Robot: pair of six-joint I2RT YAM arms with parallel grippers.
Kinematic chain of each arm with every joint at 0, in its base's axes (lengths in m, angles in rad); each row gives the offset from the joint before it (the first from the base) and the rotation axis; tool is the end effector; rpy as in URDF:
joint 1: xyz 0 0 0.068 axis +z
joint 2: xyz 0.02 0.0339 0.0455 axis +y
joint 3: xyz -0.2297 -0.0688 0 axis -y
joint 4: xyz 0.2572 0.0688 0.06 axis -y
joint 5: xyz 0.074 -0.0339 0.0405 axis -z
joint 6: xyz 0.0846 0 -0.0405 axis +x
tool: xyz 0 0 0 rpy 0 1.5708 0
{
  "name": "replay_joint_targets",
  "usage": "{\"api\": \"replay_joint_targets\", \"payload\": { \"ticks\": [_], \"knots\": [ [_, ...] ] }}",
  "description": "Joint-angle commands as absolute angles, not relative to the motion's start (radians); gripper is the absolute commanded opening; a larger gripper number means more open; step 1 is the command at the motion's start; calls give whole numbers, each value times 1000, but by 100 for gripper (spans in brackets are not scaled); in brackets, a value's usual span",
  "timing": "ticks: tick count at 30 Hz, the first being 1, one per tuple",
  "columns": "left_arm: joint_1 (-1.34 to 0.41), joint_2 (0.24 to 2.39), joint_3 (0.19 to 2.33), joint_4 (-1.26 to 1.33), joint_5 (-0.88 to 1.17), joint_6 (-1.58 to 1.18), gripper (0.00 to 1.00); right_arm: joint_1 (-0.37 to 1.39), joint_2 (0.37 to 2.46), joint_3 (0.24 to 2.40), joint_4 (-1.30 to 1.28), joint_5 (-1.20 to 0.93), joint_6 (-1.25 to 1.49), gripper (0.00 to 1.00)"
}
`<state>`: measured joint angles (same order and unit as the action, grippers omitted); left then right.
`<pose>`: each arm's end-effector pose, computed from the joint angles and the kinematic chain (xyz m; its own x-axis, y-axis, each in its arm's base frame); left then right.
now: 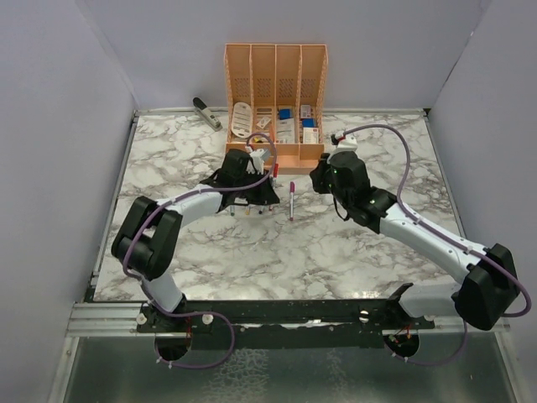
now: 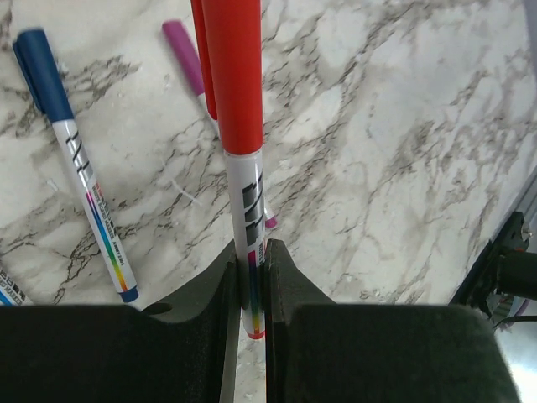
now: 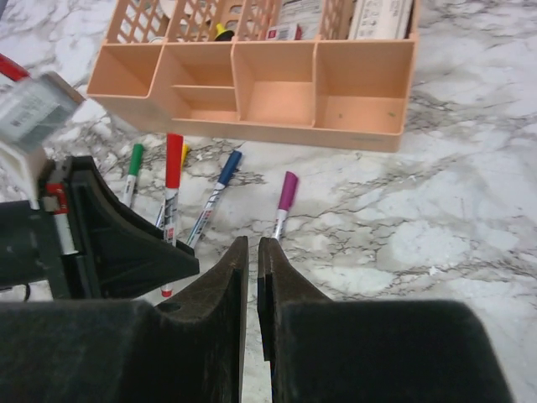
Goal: Insert the pens into the pen caps
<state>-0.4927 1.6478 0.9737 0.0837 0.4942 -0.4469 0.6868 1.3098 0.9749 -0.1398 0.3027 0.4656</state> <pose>0.3329 -0.2243 0.1462 -0.7723 -0.0172 -0.6350 0.4766 0.6452 -0.5971 0.2951 0.2094 0.2368 -0.4955 0.1479 -0.8559 -0.1989 0.9399 0.2776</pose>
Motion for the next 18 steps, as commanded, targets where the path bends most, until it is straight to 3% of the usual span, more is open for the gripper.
{"api": "replay_joint_targets", "payload": {
  "ticks": [1,9,18],
  "knots": [
    [-495,1744,1060,-26,513,-453,0,687,1253,997,-198,455,450,11],
    [-495,1860,1202,-138,451,-427,3,686,1218,963,-198,451,465,11],
    [-503,1931,1218,-171,476,-474,7,687,1220,961,-198,454,471,11]
  ]
}}
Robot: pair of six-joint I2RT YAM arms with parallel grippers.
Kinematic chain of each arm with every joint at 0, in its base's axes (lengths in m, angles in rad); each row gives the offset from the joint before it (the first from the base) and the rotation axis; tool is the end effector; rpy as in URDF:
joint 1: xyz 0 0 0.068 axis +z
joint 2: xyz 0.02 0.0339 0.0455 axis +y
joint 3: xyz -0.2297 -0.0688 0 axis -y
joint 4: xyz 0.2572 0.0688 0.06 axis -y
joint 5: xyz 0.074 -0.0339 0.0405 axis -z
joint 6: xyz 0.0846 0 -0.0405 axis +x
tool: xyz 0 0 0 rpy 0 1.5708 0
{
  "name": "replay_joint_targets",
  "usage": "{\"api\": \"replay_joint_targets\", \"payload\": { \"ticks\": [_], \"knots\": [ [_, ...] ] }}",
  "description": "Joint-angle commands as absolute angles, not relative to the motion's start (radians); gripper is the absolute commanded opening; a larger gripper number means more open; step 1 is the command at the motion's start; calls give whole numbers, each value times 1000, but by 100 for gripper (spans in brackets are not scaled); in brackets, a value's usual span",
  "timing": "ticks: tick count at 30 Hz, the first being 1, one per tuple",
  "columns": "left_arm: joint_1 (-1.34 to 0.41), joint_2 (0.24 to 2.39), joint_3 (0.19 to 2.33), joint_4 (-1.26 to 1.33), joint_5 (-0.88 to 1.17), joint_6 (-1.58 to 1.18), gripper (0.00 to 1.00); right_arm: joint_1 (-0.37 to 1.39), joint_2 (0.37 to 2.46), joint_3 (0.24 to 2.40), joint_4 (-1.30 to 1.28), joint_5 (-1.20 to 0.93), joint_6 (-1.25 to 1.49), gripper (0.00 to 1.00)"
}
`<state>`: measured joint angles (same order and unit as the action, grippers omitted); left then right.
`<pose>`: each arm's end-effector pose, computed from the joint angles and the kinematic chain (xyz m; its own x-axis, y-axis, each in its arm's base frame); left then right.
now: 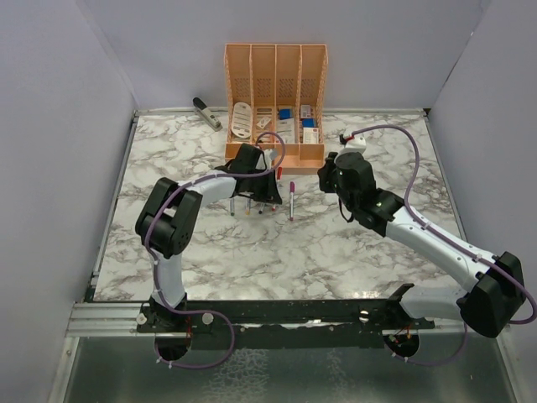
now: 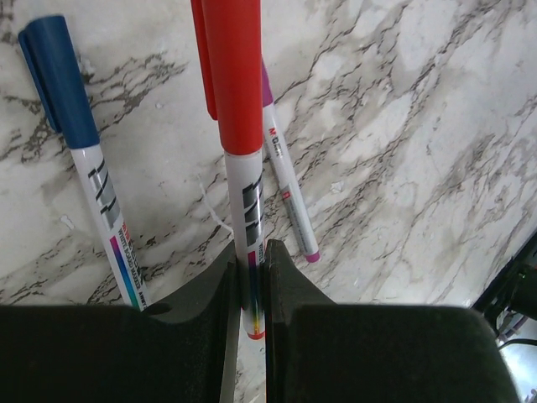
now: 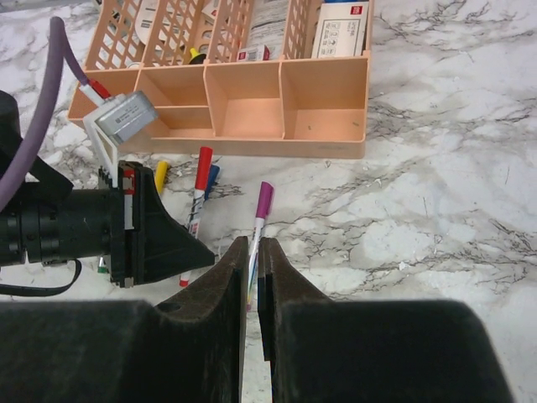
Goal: Insert the pens into the pen caps
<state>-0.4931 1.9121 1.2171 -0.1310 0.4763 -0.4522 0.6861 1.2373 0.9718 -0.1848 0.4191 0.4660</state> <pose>0.3639 -0.2396 0.1016 -0.8860 0.0353 -0.4624 0.3416 0.7239 -0.5994 0.2887 0.1919 0.2551 -0.4335 0.1755 -0.8839 -0.1124 0.9626 0.2463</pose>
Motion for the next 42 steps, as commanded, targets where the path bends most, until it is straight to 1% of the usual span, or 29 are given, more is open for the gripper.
{"api": "replay_joint_targets", "payload": {
  "ticks": [1,4,6,10,12,17,28,37,39,42],
  "knots": [
    [-503,1932,1216,-173,477,-476,8,686,1220,960,-197,454,472,11],
    [-504,1941,1215,-179,481,-479,8,686,1223,956,-194,453,472,11],
    [-504,1949,1218,-179,490,-481,11,686,1225,956,-192,450,474,11],
    [-505,1965,1225,-180,499,-488,22,687,1230,957,-192,444,480,11],
    [-505,1969,1227,-179,498,-491,25,687,1229,956,-192,444,482,11],
    [-505,1975,1227,-179,493,-497,27,687,1224,951,-189,449,485,11],
    [-505,1973,1225,-179,486,-498,27,687,1241,954,-189,446,485,11],
    [-505,1888,1216,-132,508,-475,27,687,1245,956,-187,453,481,11],
    [-504,1852,1210,-125,499,-468,27,687,1243,951,-187,471,489,15],
    [-505,1798,1198,-122,460,-452,29,682,1246,944,-186,511,487,30]
  ]
}}
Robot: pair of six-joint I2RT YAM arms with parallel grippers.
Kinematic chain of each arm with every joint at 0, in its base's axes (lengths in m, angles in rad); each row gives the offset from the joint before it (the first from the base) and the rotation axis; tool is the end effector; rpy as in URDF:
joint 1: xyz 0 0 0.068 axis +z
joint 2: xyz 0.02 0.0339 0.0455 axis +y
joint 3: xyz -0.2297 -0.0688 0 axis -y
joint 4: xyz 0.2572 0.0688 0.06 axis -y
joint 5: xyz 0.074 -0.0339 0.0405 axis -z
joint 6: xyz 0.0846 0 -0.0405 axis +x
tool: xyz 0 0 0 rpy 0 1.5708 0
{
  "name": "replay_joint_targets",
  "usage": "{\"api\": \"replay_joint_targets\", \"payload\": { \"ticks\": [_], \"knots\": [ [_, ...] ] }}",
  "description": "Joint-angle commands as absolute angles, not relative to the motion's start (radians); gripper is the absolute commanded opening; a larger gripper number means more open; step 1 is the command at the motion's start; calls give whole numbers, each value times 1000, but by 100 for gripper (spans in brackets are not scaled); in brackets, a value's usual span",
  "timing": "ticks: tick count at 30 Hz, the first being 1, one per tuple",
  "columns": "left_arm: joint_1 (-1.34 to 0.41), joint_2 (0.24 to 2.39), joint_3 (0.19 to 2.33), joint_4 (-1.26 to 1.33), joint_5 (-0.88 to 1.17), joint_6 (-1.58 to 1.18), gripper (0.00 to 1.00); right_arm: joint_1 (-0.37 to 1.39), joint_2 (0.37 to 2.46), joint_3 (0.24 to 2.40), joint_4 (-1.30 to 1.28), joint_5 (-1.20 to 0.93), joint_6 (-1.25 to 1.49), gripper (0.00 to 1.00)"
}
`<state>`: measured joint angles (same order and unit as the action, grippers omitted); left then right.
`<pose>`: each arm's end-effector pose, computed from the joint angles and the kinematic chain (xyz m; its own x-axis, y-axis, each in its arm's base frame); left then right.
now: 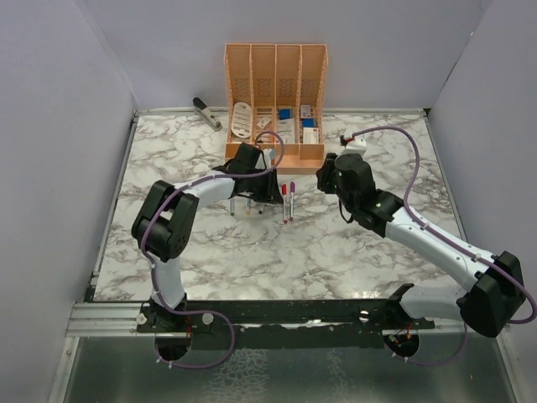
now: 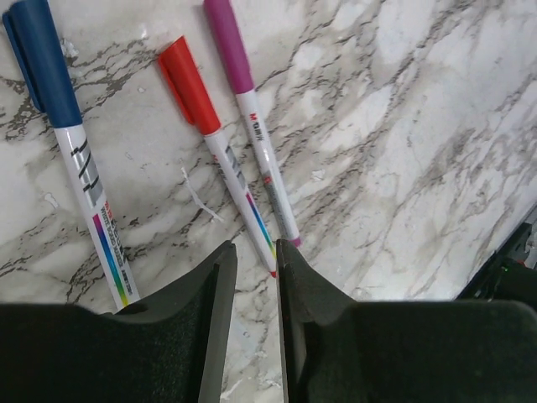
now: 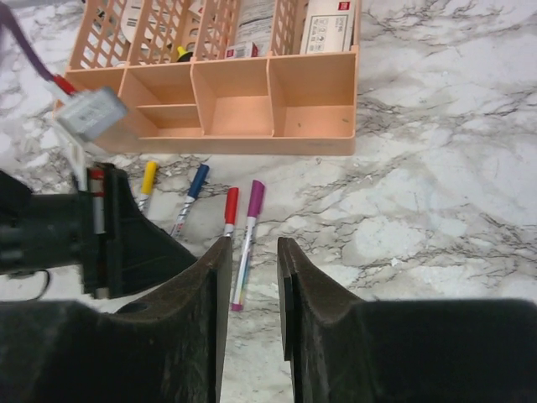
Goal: Insert the pens into the pen caps
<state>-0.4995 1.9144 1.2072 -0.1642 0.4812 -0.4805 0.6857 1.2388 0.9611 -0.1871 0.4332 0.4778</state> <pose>0.3568 -0.2393 0.0943 -0.9128 0.0313 -0.4071 0.2980 0.7329 -0.6116 0.2885 0.1902 0.2503 -0.4388 0.1802 -0.8803 -0.0929 0.9653 0.2440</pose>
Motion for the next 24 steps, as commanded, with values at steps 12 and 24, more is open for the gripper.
{"api": "replay_joint_targets", "payload": {
  "ticks": [12,24],
  "knots": [
    [-260,1532,1030,-107,342,-443,99,274,1174,875,-189,328,513,41],
    [182,1434,1007,-237,322,-307,91,-130,1168,791,-201,142,515,45]
  ]
}}
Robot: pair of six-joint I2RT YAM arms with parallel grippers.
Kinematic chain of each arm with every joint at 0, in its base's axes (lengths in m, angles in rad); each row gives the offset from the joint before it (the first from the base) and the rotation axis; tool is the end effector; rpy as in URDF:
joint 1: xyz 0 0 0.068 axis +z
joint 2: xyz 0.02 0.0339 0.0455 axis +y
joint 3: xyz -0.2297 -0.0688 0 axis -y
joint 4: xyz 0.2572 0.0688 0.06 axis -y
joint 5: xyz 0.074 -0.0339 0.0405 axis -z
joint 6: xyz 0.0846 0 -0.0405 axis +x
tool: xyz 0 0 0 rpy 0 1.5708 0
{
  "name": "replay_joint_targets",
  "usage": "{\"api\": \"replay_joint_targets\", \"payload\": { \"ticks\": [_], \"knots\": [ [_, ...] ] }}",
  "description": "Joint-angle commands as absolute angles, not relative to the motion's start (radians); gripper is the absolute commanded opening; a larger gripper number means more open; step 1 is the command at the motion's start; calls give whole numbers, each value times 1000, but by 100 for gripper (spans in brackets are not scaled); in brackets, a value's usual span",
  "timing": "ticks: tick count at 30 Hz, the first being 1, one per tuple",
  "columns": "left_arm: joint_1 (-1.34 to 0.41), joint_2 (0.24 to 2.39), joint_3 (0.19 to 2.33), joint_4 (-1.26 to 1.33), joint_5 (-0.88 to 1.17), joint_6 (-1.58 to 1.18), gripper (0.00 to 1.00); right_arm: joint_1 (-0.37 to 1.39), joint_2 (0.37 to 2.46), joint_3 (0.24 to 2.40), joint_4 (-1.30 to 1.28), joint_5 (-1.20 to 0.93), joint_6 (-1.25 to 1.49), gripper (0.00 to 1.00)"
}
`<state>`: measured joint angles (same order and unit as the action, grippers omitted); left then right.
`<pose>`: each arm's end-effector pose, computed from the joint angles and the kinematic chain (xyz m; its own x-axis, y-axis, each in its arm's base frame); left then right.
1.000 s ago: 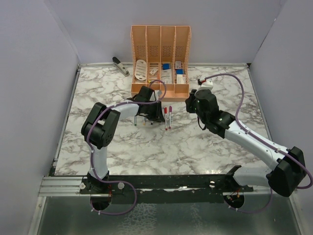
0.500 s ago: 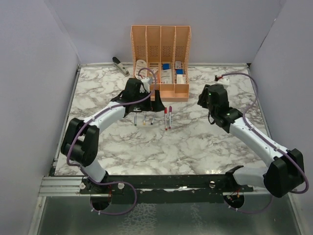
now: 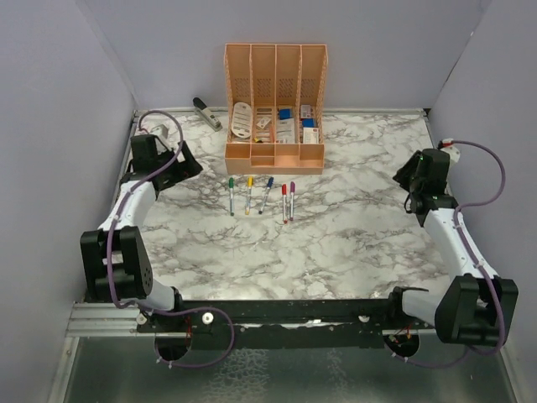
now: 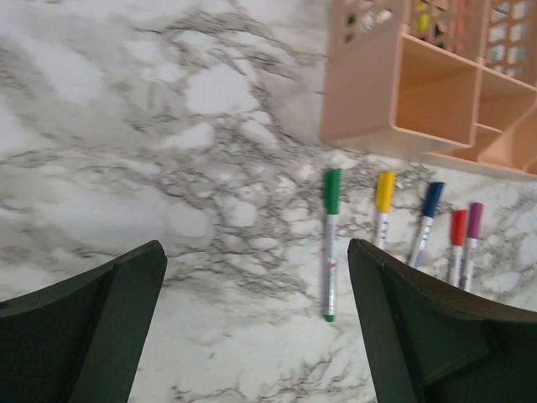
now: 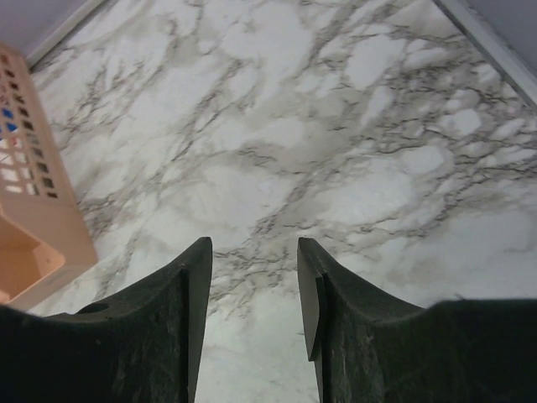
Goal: Insert the pens into the pen caps
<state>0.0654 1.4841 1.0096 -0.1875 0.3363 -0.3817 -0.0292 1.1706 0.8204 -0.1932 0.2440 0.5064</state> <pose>0.3787 -0.0032 0.1836 -0.6430 -0.3945 -0.6564 -0.0447 0.8750 -0.4821 0.3256 -0.0300 0.2125 -0.3380 0.4807 -0.8091 0.4562 0.8356 0.3059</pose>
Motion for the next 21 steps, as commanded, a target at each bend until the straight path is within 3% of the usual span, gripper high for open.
{"api": "replay_joint_targets", "payload": {
  "ticks": [1,10,21],
  "knots": [
    [211,1430,1003,-242,322,-299,98,-142,1170,790,-206,142,508,45],
    [276,1400,936,-252,238,-237,99,-144,1128,759,-175,192,460,46],
    [276,1378,872,-208,302,-207,99,-144,1133,741,-176,183,470,46]
  ]
}}
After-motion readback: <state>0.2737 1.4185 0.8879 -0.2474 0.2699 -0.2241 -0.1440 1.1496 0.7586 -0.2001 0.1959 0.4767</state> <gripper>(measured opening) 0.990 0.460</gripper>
